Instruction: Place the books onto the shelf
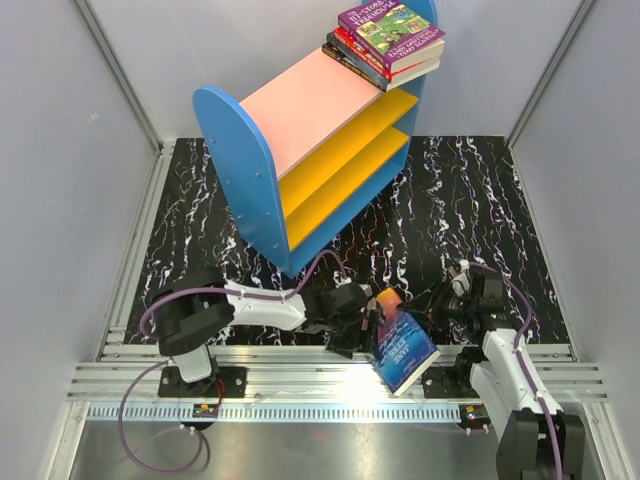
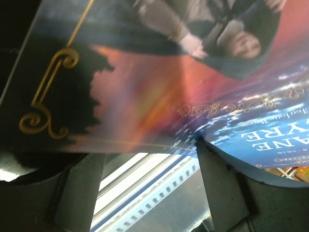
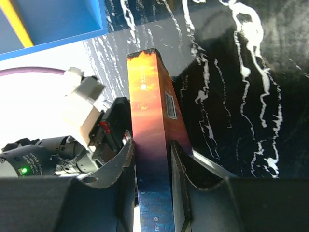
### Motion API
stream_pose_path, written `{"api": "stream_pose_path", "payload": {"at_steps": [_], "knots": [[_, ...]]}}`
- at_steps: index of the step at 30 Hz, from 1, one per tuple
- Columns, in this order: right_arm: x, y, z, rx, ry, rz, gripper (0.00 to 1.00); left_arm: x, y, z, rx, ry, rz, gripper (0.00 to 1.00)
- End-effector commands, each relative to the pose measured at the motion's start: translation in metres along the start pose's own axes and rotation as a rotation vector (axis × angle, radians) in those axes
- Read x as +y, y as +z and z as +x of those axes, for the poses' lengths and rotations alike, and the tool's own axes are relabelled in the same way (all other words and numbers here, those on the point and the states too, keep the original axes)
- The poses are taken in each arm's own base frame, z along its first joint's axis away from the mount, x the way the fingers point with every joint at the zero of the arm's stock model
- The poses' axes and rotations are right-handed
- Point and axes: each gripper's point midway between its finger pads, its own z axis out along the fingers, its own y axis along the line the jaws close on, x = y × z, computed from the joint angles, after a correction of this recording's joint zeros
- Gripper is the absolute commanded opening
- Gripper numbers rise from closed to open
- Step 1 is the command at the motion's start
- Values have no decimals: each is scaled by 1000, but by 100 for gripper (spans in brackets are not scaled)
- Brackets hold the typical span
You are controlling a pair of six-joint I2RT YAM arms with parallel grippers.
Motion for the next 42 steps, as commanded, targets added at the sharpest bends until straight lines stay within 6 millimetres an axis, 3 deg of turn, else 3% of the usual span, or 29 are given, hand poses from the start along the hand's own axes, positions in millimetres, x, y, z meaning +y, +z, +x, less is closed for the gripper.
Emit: {"api": "stream_pose_path", "payload": {"at_steps": [1, 3, 4, 6, 10, 15, 19, 20, 23, 27, 31, 37, 39, 42], "knots": [[17, -7, 17, 71, 79, -72, 3, 9, 14, -3, 6, 32, -58, 79], [16, -9, 21, 72, 70, -69, 21, 4, 18, -11, -15, 40, -68, 78], [14, -11, 26, 88, 88, -61, 36, 6, 19, -13, -19, 39, -77, 78], [13, -14, 31, 86, 70, -48, 78, 4, 19, -21, -41, 35, -80, 77], [5, -20, 41, 83, 70, -3, 88, 13, 13, -32, -75, 10, -93, 72], [-6, -19, 51, 109, 69, 6, 85, 30, -2, -47, -123, -26, -112, 70], [-12, -22, 62, 142, 72, 18, 68, 38, -13, -59, -163, -24, -141, 68], [-12, -22, 63, 147, 67, 15, 55, 40, -17, -62, -171, -26, -151, 68], [-11, -24, 67, 154, 71, 12, 41, 46, -23, -71, -190, -29, -177, 68], [-2, -31, 76, 180, 79, -16, 41, 52, -27, -81, -206, -37, -190, 68], [10, -42, 84, 196, 57, -30, 53, 47, -26, -90, -216, -32, -184, 67], [7, -42, 89, 232, 40, -7, 65, 34, -15, -101, -207, -29, -161, 66], [1, -41, 90, 234, 28, 20, 63, 22, -13, -109, -211, -25, -136, 66], [-8, -38, 91, 252, 12, 61, 42, 14, -10, -115, -211, -30, -121, 65]]}}
